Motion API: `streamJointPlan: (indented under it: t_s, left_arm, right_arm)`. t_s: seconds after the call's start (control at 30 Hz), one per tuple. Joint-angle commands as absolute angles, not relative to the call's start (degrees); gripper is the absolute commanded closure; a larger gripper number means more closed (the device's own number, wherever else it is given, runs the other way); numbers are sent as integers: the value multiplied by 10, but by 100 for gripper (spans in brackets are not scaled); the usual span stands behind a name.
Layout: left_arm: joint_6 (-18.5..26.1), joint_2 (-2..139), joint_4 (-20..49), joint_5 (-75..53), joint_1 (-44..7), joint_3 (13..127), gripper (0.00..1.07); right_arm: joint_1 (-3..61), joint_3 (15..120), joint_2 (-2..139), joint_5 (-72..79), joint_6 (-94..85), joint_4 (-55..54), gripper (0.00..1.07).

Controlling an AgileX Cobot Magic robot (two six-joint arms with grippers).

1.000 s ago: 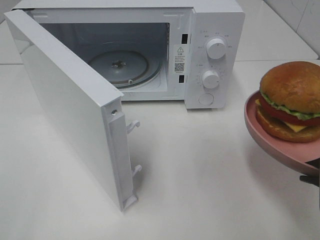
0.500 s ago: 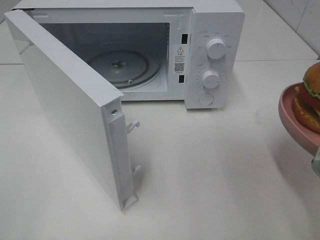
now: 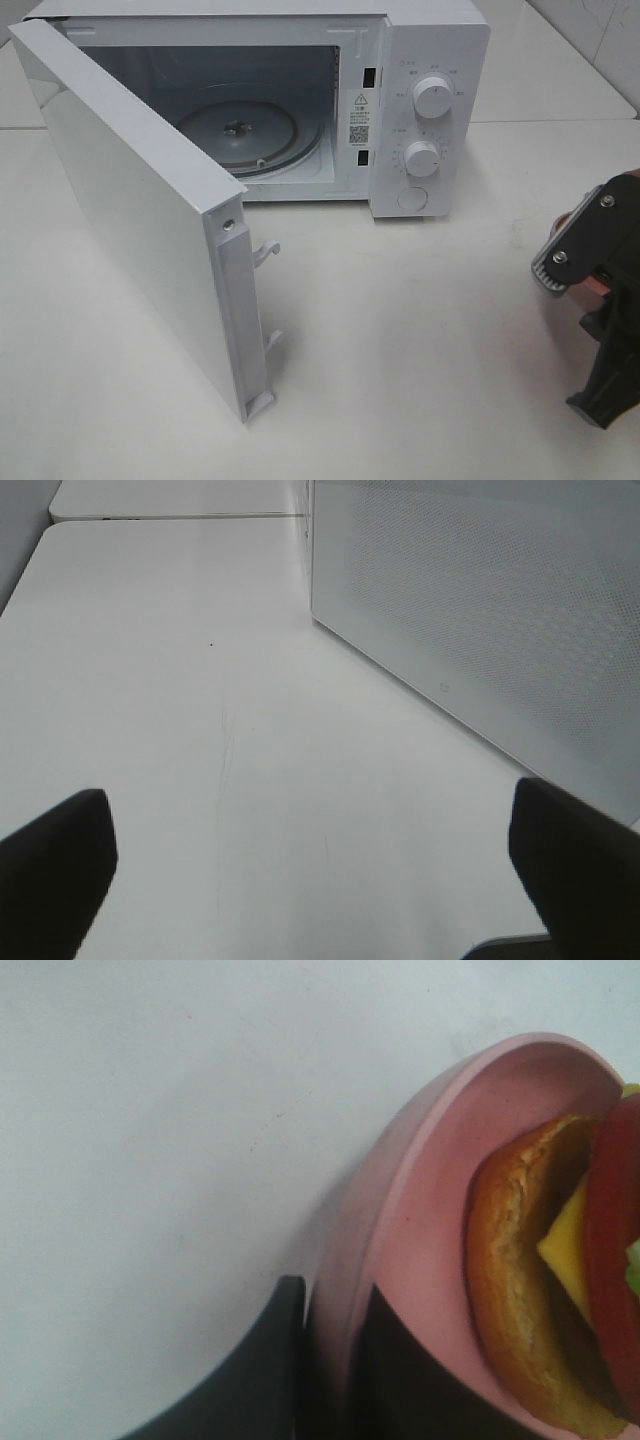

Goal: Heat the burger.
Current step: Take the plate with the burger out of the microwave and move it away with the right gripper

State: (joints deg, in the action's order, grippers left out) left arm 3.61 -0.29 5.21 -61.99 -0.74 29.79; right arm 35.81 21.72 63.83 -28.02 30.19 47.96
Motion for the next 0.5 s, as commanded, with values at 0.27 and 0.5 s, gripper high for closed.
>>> streamJointPlan:
  t_s: [0.27, 0.5]
  left_arm:
    - [33, -6, 54, -613, -5, 296, 6]
    - [33, -6, 54, -613, -5, 296, 6]
  right_arm:
    - [355, 265, 751, -371, 612, 649, 107]
    - [355, 266, 803, -440, 741, 677, 107]
